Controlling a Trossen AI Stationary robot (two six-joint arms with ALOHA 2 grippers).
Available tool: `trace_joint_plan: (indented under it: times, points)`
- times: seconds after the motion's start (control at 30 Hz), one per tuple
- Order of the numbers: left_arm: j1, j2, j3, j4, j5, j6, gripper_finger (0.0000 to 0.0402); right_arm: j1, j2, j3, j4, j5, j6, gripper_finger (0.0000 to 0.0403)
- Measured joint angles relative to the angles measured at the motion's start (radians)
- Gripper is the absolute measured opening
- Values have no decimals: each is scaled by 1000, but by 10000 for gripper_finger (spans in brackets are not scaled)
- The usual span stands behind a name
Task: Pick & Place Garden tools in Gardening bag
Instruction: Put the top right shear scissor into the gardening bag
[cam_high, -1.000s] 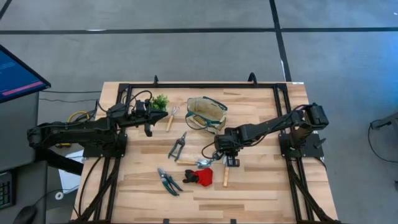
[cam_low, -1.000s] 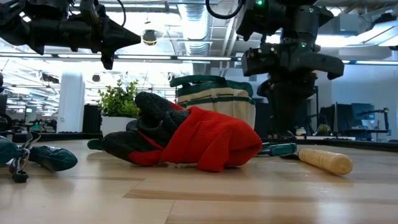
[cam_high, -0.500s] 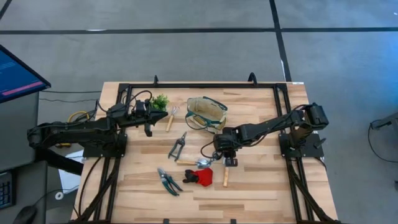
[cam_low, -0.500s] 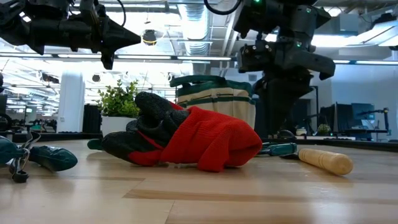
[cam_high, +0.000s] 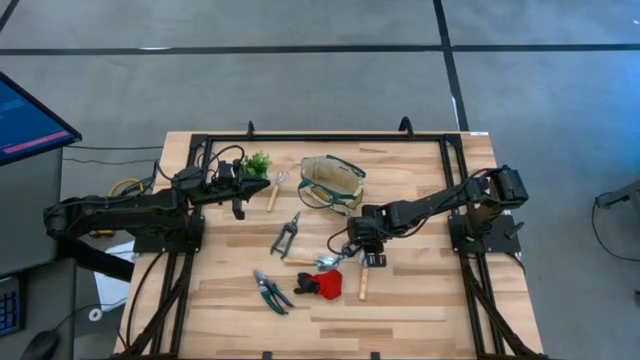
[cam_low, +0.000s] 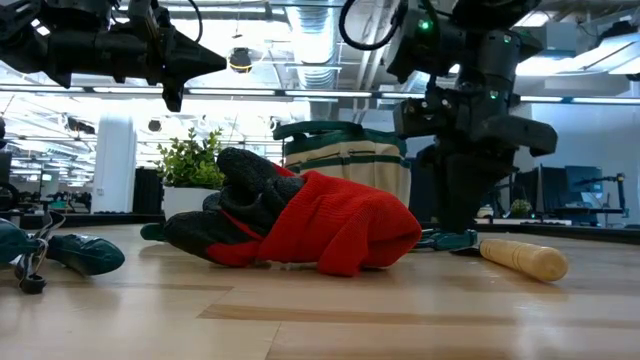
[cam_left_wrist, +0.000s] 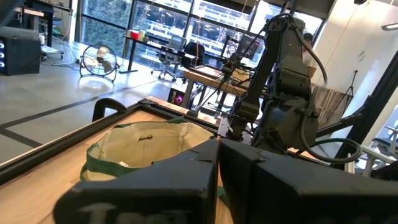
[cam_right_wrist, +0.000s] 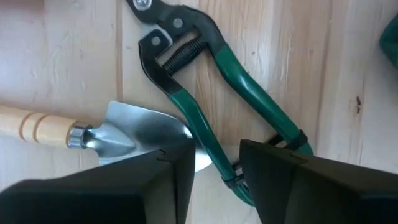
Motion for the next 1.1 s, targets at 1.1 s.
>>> trace_joint_plan:
  times: [1.1]
  points:
    - [0, 0, 0, 0, 0, 3, 2, -38, 29, 4, 34, -28, -93, 118]
